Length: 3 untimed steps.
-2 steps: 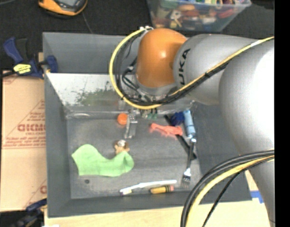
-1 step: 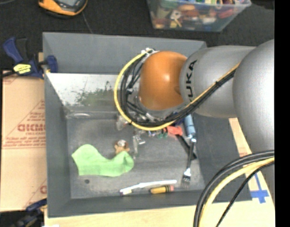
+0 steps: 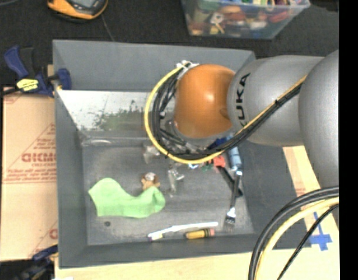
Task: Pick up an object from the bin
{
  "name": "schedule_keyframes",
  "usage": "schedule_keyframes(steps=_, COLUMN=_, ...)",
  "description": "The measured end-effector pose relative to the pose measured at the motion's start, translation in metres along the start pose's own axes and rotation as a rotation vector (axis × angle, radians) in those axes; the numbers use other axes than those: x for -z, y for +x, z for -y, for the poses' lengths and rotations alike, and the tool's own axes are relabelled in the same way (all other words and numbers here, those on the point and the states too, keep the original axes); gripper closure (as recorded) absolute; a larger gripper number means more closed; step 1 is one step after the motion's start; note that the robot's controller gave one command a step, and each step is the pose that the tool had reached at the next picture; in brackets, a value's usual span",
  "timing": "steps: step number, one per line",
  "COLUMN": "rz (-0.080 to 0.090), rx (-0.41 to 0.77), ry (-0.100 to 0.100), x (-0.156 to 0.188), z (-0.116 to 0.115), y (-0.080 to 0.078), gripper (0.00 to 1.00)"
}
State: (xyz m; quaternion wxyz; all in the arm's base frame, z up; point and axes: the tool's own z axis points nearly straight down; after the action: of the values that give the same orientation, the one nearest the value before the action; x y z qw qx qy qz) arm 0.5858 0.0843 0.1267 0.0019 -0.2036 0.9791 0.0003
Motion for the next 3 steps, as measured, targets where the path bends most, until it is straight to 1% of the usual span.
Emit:
schedule_keyframes(steps=1, rz=-0.001, rx=0.155, ry=0.0, x=-0.017, z=-0.023, y=0.024, gripper=0.0)
schedule_keyframes(steps=2, rz=0.005, rx=0.256, ry=0.001, x=-0.056, z=-0.032, y=0.03, gripper=0.0)
schedule_keyframes(steps=3, rz=0.006, rx=0.313, ry=0.001, x=-0.055, z=-0.06, y=0.035, gripper=1.0)
